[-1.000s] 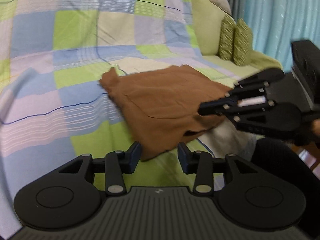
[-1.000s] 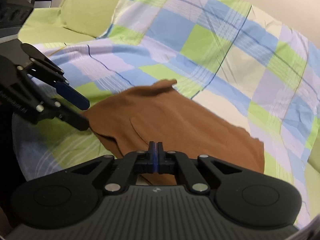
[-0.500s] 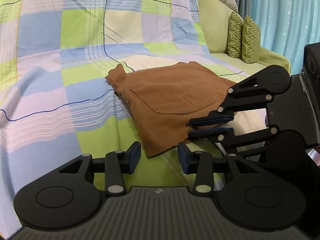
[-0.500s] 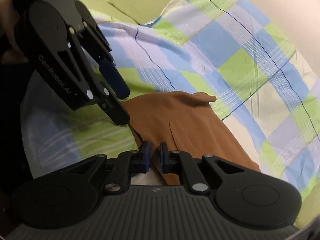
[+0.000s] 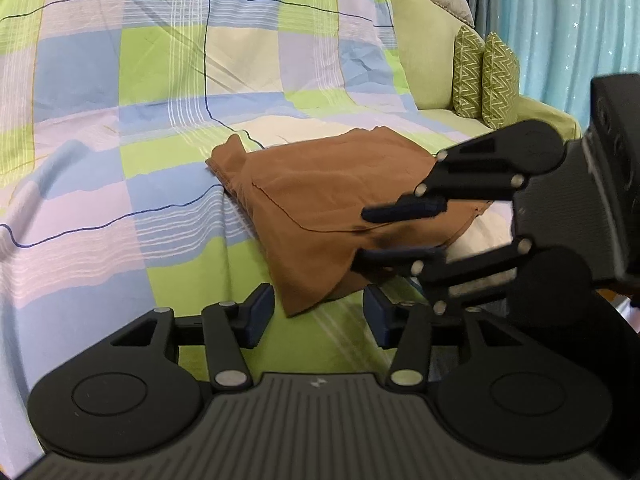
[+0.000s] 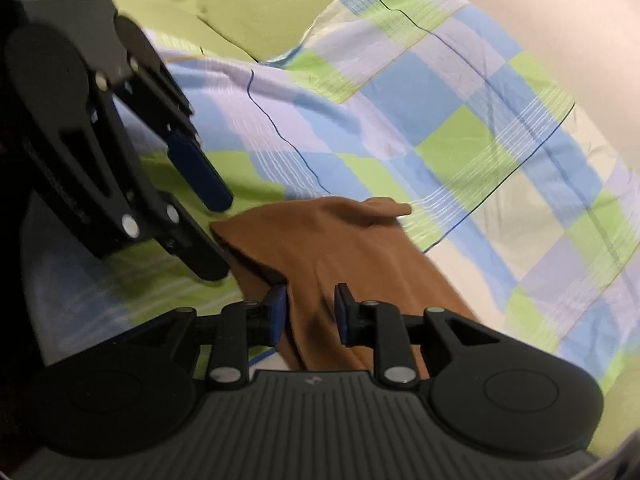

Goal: Fold clothes

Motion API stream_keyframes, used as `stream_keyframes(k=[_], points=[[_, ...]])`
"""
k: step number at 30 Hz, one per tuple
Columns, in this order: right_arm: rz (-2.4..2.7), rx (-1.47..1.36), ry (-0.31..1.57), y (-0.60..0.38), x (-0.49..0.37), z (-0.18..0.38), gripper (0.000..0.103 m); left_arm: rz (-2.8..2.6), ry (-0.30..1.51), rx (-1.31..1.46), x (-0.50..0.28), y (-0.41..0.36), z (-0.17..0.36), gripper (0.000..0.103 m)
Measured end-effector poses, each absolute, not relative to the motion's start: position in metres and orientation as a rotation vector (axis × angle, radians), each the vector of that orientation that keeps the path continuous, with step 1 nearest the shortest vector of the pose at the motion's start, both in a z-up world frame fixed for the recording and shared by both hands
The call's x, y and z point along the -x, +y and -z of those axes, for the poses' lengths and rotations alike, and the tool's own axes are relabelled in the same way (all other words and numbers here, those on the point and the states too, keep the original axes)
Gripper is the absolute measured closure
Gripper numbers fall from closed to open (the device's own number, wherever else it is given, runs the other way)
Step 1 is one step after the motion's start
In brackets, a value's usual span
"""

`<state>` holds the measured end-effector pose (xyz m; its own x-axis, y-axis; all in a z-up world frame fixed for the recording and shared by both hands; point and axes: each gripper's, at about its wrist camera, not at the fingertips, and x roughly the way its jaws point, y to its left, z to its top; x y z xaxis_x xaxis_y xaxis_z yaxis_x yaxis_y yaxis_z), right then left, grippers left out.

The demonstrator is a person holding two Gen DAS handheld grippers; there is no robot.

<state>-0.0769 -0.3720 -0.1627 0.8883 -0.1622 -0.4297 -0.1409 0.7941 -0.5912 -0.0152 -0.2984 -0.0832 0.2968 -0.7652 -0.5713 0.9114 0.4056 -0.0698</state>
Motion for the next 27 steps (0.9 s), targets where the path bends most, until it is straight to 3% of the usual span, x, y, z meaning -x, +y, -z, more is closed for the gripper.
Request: stream_keyframes(k=[5,6,8,21,23,24,27], points=[[0.049,0.775,0.46,-0.372,0.081,0.17,0.084,1.123,0.547,-0.311,0.02,-0.301,0.085,0.049],[0.05,0.766,0.464,-0.374,0.082,0.169,0.087,1.119,0.538,-0.319,0.021,-0.303,0.085,0.049],[0.049,0.743,0.462,-0.378,0.085,0.166,0.103,1.114,0.52,-0.347,0.024,-0.308,0.087,0.049],[0.153,0.605,0.396,-0.405,0.102,0.137,0.103,0.976,0.389,-0.472,0.044,-0.348,0.092,0.049],[0.136,0.612,0.401,-0.403,0.101,0.139,0.103,0.943,0.379,-0.478,0.043,-0.35,0.093,0.064],[0.121,0.614,0.404,-0.402,0.1,0.141,0.103,0.905,0.365,-0.497,0.043,-0.351,0.094,0.09],[0.117,0.601,0.407,-0.401,0.1,0.145,0.103,0.881,0.355,-0.514,0.042,-0.349,0.094,0.093]])
